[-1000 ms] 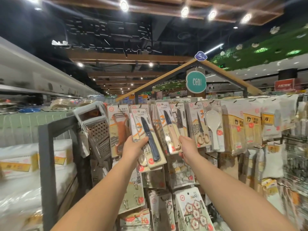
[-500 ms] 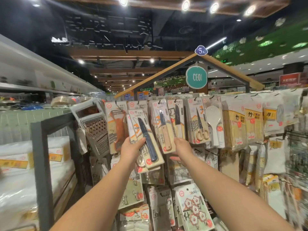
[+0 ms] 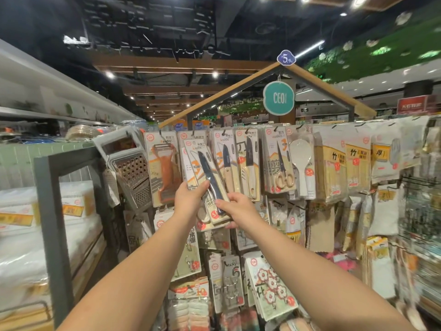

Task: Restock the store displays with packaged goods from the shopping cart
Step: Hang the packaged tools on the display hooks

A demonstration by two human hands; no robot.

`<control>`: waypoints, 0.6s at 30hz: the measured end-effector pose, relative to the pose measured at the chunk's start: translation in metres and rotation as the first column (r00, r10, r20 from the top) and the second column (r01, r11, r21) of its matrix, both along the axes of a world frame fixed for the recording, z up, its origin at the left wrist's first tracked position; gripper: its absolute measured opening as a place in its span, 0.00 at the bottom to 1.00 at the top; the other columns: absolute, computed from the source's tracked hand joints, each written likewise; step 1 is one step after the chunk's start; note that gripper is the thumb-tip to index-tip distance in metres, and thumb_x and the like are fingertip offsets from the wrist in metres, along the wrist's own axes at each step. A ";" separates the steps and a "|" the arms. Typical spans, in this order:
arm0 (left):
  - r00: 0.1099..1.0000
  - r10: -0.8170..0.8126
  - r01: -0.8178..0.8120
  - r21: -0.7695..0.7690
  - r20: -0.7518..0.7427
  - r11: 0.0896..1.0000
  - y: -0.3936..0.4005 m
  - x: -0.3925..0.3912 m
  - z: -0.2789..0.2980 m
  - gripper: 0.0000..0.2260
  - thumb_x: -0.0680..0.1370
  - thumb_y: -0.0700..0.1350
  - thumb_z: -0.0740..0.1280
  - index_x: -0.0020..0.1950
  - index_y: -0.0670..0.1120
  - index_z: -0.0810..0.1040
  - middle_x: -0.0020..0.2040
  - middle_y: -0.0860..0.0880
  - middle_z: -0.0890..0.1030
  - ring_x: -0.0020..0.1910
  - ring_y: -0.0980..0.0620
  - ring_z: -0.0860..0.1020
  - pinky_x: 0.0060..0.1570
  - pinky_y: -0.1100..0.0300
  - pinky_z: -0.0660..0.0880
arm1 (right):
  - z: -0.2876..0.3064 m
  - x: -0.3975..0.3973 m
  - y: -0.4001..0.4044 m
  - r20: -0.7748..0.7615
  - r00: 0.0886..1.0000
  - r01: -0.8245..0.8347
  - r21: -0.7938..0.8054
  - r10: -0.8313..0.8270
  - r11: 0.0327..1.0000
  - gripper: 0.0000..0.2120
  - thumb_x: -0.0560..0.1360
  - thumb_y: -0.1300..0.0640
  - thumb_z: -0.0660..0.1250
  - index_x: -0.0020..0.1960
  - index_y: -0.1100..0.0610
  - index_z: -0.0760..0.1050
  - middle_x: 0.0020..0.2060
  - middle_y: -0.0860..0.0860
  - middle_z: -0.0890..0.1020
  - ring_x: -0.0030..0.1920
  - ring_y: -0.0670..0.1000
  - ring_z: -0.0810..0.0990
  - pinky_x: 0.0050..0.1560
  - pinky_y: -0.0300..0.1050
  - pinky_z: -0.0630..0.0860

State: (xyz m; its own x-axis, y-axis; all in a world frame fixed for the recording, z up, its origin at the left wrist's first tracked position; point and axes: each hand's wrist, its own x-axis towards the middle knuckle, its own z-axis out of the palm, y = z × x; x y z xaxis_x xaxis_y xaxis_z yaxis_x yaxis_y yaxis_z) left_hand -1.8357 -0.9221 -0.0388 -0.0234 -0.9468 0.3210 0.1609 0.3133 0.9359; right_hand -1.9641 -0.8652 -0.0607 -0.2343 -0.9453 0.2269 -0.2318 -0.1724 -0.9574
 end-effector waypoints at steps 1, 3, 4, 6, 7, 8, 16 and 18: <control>1.000 0.001 -0.001 -0.009 -0.007 1.000 0.000 -0.001 -0.001 0.11 0.77 0.42 0.71 0.58 0.44 0.78 0.49 0.48 0.84 0.48 0.49 0.83 0.39 0.61 0.79 | 0.000 -0.001 -0.001 0.032 0.999 0.020 -0.003 -0.020 1.000 0.10 0.76 0.52 0.70 0.55 0.54 0.77 0.46 0.51 0.83 0.46 0.50 0.84 0.46 0.52 0.84; 0.999 0.039 -0.039 -0.037 0.001 0.999 -0.001 0.000 -0.002 0.11 0.77 0.42 0.72 0.58 0.43 0.78 0.49 0.48 0.84 0.48 0.48 0.83 0.41 0.59 0.79 | -0.003 -0.004 -0.004 0.124 0.988 0.088 -0.005 -0.087 0.996 0.10 0.76 0.51 0.71 0.54 0.54 0.77 0.44 0.51 0.83 0.45 0.50 0.83 0.49 0.55 0.83; 0.998 0.060 -0.060 -0.051 0.004 0.997 -0.001 0.000 -0.001 0.11 0.77 0.41 0.71 0.58 0.43 0.78 0.49 0.48 0.84 0.48 0.49 0.83 0.42 0.59 0.78 | -0.003 -0.006 -0.005 0.159 0.980 0.126 -0.014 -0.122 0.992 0.14 0.74 0.50 0.72 0.57 0.55 0.76 0.47 0.53 0.84 0.47 0.51 0.84 0.52 0.56 0.82; 0.995 0.099 -0.099 -0.063 0.008 0.993 -0.002 0.001 0.001 0.11 0.77 0.41 0.71 0.58 0.43 0.76 0.47 0.51 0.83 0.45 0.52 0.82 0.40 0.60 0.76 | -0.009 -0.014 -0.012 0.227 0.961 0.172 -0.036 -0.159 0.984 0.22 0.73 0.48 0.72 0.63 0.56 0.73 0.56 0.54 0.83 0.53 0.53 0.83 0.52 0.55 0.81; 0.993 0.115 -0.114 -0.063 0.009 0.991 -0.002 0.001 0.003 0.10 0.77 0.42 0.71 0.57 0.44 0.75 0.45 0.52 0.82 0.43 0.54 0.81 0.39 0.61 0.75 | -0.010 -0.017 -0.013 0.265 0.951 0.182 -0.053 -0.162 0.982 0.21 0.74 0.49 0.71 0.63 0.56 0.72 0.57 0.53 0.81 0.54 0.53 0.82 0.51 0.52 0.81; 0.992 0.129 -0.128 -0.064 0.011 0.990 -0.002 0.002 0.005 0.11 0.78 0.43 0.71 0.57 0.45 0.74 0.45 0.52 0.81 0.42 0.55 0.79 0.38 0.61 0.74 | -0.010 -0.021 -0.014 0.293 0.942 0.190 -0.069 -0.162 0.979 0.18 0.76 0.51 0.71 0.62 0.55 0.71 0.57 0.52 0.80 0.55 0.53 0.82 0.50 0.51 0.81; 0.991 0.131 -0.129 -0.069 0.030 0.989 -0.013 0.005 0.007 0.08 0.78 0.42 0.70 0.56 0.47 0.76 0.50 0.49 0.82 0.46 0.51 0.80 0.49 0.56 0.75 | 0.009 -0.034 -0.020 0.302 0.935 0.220 -0.087 -0.185 0.972 0.23 0.79 0.55 0.68 0.72 0.58 0.68 0.46 0.46 0.79 0.48 0.54 0.83 0.53 0.57 0.82; 0.993 0.116 -0.113 -0.067 0.028 0.991 -0.013 0.006 0.006 0.09 0.78 0.42 0.71 0.57 0.47 0.76 0.51 0.50 0.82 0.49 0.50 0.80 0.52 0.55 0.75 | 0.012 -0.035 -0.023 0.274 0.942 0.229 -0.098 -0.195 0.969 0.24 0.79 0.54 0.68 0.72 0.58 0.68 0.46 0.45 0.77 0.49 0.53 0.82 0.54 0.58 0.81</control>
State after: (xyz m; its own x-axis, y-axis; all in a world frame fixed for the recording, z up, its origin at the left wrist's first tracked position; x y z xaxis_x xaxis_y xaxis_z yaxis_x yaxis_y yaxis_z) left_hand -1.8301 -0.9355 -0.0331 0.0726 -0.9208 0.3832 0.0906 0.3887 0.9169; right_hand -1.9993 -0.8883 -0.0483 -0.4927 -0.8348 0.2457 -0.0223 -0.2701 -0.9626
